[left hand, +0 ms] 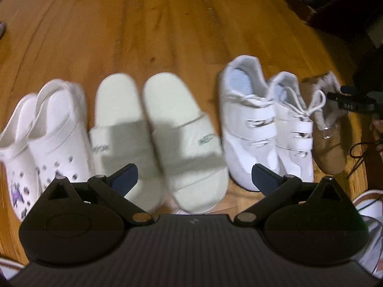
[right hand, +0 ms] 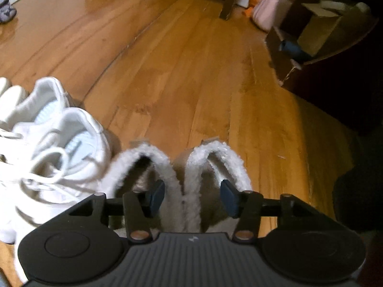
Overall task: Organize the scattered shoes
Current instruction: 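Move the right tool toward the tan slippers at the row end, then close the right tool on both tan slipper heels and carry them past the sneakers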
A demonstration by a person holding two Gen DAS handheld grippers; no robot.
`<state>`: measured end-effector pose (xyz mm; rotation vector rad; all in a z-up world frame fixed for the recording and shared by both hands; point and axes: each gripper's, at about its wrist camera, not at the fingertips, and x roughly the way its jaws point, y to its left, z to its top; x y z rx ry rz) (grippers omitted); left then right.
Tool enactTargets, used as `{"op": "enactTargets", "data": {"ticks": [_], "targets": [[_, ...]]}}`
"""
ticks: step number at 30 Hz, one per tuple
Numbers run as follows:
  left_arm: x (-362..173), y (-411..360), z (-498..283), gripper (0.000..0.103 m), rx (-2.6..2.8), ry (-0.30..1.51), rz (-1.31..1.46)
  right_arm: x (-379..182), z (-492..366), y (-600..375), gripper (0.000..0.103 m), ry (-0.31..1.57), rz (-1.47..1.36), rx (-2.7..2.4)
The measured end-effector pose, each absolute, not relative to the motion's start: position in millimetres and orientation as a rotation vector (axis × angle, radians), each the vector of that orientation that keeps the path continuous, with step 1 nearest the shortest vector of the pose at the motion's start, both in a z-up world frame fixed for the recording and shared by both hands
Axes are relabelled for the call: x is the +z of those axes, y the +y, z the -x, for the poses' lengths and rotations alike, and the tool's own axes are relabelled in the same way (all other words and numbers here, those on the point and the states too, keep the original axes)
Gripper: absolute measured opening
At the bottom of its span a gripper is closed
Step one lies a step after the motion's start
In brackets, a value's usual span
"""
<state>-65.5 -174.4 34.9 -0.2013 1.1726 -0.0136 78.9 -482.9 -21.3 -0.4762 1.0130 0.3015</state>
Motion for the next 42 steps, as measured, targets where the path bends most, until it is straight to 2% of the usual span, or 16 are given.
{"op": "enactTargets", "data": {"ticks": [3, 6, 9, 10, 13, 19, 27, 36, 42], "targets": [[30.3, -162.6, 72.5, 0.103, 0.009, 1.161, 0.205, -37.3, -89.0, -479.4, 0.063, 1.036, 0.458, 0.302], [26.2, -172.5, 56.2, 0.103, -0.045, 1.142, 0.186, -54.2, -97.0, -475.4, 0.061, 1.059, 0.453, 0.279], [24.4, -197.2, 32.8, 0.103, -0.175, 1.106, 0.158, -60.3, -101.9, -479.7, 0.047, 1.064, 0.381, 0.269], [23.6, -206.9, 23.6, 0.103, -0.232, 1.095, 0.154, -59.2, -103.1, -483.6, 0.027, 1.07, 0.332, 0.28], [20.7, -238.3, -2.8, 0.103, -0.366, 1.082, 0.11, -55.1, -102.2, -497.9, 0.017, 1.078, 0.172, 0.292], [17.7, -288.4, -39.1, 0.103, -0.541, 1.031, 0.019, -39.2, -87.6, -518.2, 0.015, 0.997, 0.033, 0.285], [13.3, -320.4, -65.6, 0.103, -0.595, 1.01, -0.059, 20.4, -82.5, -529.8, 0.013, 0.825, -0.034, 0.249], [15.1, -274.7, -78.7, 0.103, -0.48, 0.987, 0.031, 68.2, -149.4, -483.7, 0.012, 0.662, -0.039, 0.247], [5.1, -229.7, -84.2, 0.103, -0.386, 1.036, 0.128, 65.3, -224.9, -430.6, 0.012, 0.695, -0.046, 0.251]]}}
